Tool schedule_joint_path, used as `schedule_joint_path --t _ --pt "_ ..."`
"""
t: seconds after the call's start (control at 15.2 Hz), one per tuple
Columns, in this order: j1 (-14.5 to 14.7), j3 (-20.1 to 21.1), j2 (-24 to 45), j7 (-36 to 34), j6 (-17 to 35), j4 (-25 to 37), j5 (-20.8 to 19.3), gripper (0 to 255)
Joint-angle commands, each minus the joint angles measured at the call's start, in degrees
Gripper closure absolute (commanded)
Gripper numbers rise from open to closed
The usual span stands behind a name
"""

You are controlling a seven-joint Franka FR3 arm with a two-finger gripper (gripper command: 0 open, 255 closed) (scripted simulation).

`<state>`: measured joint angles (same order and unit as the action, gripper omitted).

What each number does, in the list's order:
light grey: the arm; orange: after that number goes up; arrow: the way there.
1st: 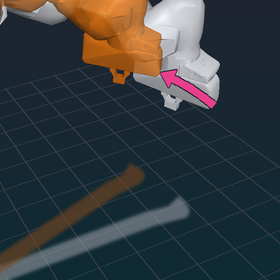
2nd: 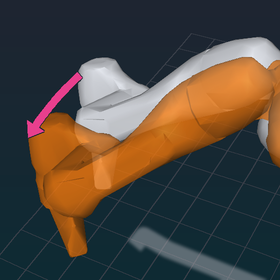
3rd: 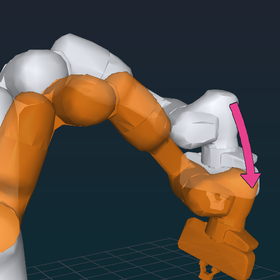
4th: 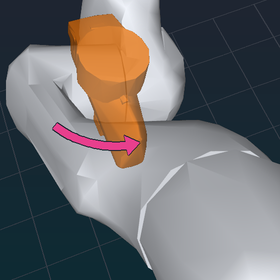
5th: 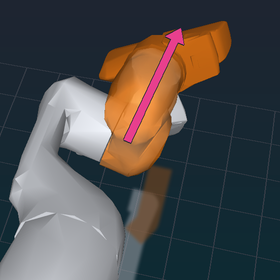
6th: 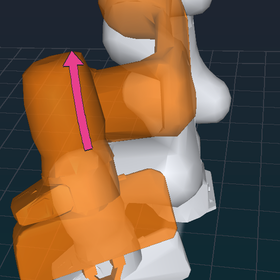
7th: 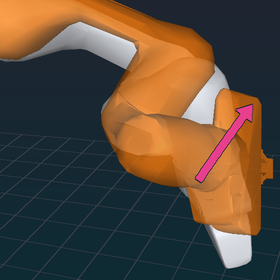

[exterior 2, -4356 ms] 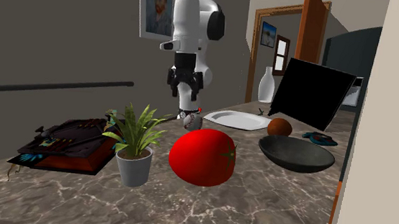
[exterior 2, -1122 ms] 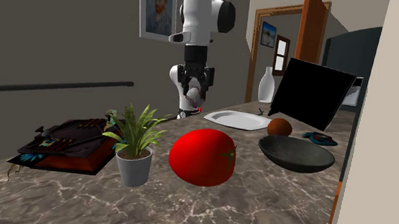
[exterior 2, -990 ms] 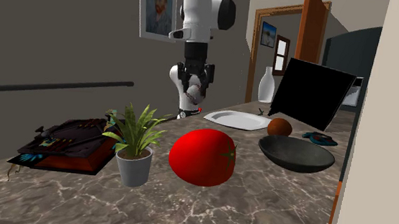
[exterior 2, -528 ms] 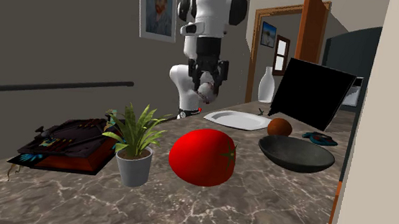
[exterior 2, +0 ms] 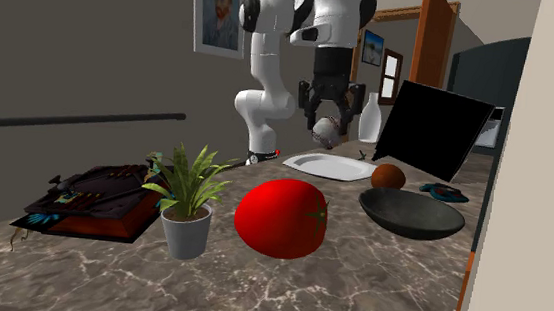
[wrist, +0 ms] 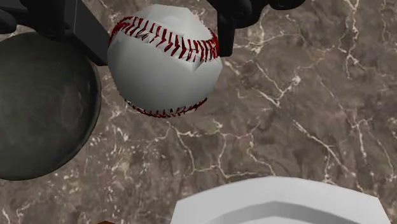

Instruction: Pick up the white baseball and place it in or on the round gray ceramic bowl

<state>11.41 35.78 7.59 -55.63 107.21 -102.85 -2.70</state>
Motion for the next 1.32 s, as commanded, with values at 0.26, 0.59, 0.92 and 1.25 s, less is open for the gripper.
schedule_joint_path --t 0.26,0.59,0.92,1.25 --pt "8.38 0.68 14.81 -9.13 -5.31 17.53 -8.57 255" --pt "18.66 -1.07 28.45 -13.36 -13.18 38.13 -14.72 255" --pt "27.18 -3.42 39.61 -13.74 -19.71 56.6 -18.19 255" --pt "25.11 -3.04 38.19 -14.46 -14.67 49.63 -17.9 255"
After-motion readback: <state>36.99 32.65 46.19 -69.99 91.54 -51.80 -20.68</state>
